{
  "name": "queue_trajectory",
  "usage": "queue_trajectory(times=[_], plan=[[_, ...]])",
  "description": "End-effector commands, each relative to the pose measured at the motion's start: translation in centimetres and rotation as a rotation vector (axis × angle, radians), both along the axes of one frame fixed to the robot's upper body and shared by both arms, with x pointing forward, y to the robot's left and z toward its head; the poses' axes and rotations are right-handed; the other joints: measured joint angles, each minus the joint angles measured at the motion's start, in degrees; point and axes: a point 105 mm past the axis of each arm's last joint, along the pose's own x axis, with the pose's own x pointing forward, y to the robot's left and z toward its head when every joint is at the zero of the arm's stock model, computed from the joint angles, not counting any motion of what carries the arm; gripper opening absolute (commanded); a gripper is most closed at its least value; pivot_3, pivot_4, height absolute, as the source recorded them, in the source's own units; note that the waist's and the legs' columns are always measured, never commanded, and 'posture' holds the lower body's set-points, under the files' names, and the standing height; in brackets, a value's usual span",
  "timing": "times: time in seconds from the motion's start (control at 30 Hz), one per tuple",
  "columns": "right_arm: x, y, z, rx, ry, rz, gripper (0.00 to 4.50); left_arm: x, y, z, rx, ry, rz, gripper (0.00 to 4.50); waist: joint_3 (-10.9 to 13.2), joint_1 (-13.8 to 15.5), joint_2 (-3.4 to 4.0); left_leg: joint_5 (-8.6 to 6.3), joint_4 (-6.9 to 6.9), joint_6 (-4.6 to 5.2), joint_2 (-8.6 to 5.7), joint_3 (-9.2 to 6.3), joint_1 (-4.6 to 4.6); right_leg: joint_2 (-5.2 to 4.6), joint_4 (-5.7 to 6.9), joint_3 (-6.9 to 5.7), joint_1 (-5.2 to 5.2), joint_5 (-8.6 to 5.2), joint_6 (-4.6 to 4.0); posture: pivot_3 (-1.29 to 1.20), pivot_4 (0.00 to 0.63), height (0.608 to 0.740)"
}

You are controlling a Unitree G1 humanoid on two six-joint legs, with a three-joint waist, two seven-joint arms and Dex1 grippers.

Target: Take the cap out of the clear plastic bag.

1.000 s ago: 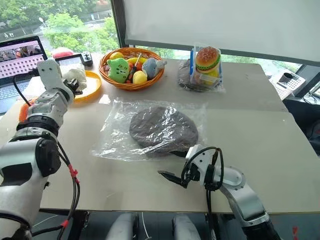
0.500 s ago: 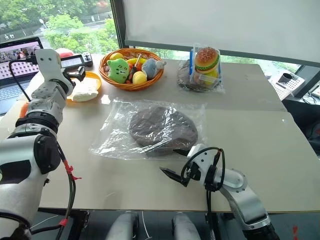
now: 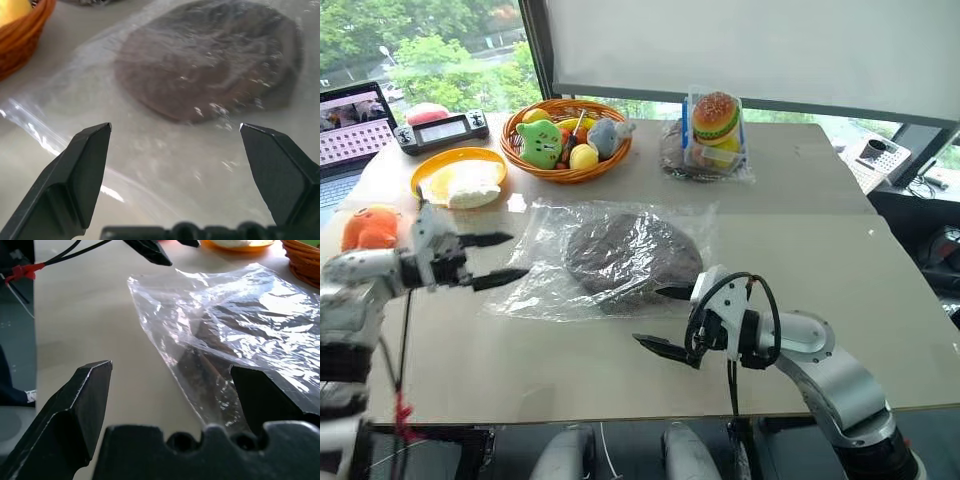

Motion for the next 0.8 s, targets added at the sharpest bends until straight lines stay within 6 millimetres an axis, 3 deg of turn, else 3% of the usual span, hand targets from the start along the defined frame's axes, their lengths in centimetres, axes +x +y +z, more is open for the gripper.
queue_trajectory(times=[0.03,0.23,0.4,0.53,0.8], plan=[[-0.5,1.5,1.9,0.049,-0.061,0.046,4.50,-1.8,-0.1,1.6,0.010,-0.151,0.094,4.40,-0.01,0.42,-0.03,0.00,0.00,0.00,0.00,0.00,0.30,-0.01,-0.06,-0.02,0.31,-0.02,0.02,0.00,0.150,0.740],[0.6,3.4,1.8,0.107,-0.028,0.078,4.50,-5.4,-0.2,-1.5,0.029,-0.027,0.096,4.40,-0.01,0.59,-0.05,-0.01,-0.01,-0.01,0.06,0.07,0.67,-0.02,-0.16,-0.04,0.62,-0.29,0.19,0.00,0.150,0.740],[2.6,5.2,2.5,0.156,-0.006,0.111,4.50,-7.9,0.2,-2.7,-0.022,0.044,0.118,4.40,-0.01,0.10,-0.05,-0.02,-0.08,-0.01,0.09,0.16,0.63,-0.03,-0.14,0.01,0.48,-0.18,-0.11,0.00,0.150,0.740],[3.9,8.5,1.5,0.141,-0.019,0.145,4.50,-9.6,1.6,-4.1,-0.016,0.089,0.174,4.40,-0.01,-0.48,-0.05,-0.02,-0.18,-0.01,0.10,0.17,0.64,-0.03,-0.10,0.00,0.40,-0.21,-0.17,0.00,0.150,0.740],[4.4,15.3,-0.7,0.102,-0.021,0.272,4.50,-10.2,3.0,-3.6,-0.027,0.082,0.259,4.40,0.00,-0.88,-0.03,-0.02,-0.39,-0.01,0.08,0.18,0.59,-0.04,-0.11,-0.02,0.28,-0.24,-0.23,0.00,0.150,0.740]])
